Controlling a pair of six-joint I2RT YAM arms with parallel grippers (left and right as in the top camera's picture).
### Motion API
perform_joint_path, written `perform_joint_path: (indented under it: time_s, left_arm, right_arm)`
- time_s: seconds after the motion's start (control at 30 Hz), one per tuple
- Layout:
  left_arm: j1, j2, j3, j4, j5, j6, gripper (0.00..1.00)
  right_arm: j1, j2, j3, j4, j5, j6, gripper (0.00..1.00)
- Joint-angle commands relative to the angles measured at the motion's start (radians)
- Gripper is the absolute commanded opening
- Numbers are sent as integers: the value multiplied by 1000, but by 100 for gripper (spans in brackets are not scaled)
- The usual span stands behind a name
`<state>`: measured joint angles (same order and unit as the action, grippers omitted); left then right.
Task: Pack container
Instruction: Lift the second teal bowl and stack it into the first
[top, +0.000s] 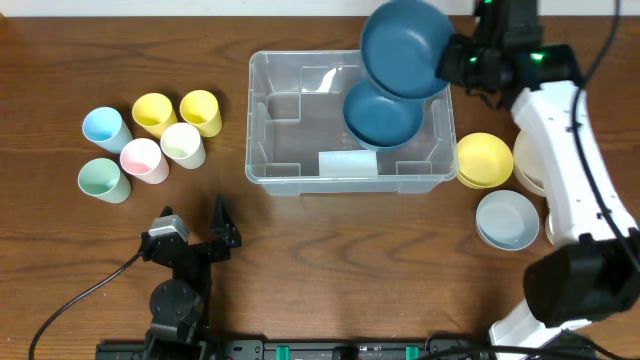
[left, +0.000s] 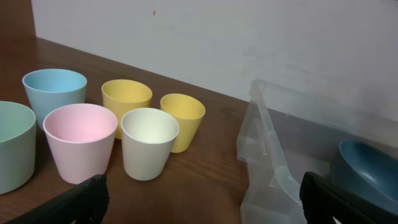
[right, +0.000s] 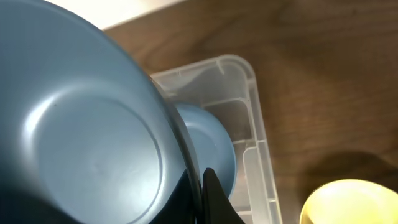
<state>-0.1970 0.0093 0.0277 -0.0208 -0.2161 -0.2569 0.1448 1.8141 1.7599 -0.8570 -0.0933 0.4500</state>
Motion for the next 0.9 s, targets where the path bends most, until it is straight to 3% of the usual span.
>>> perform_joint_path:
  time_s: [0.0, 0.37, 0.7, 0.77, 0.87]
  left_arm:
    - [5, -5, -24, -30, -11, 16, 98]
    - [5, -5, -24, -30, -11, 16, 98]
    - [5, -5, -24, -30, -11, 16, 98]
    - [5, -5, -24, -30, -11, 16, 98]
    - [5, -5, -24, -30, -11, 16, 98]
  right_arm:
    - [31, 46, 3, -5, 64, -14, 1]
    - [45, 202, -6, -82, 76, -10, 1]
    - [47, 229, -23, -52, 75, -20, 2]
    - [47, 229, -23, -48, 74, -23, 14]
    - [47, 229, -23, -46, 67, -43, 45]
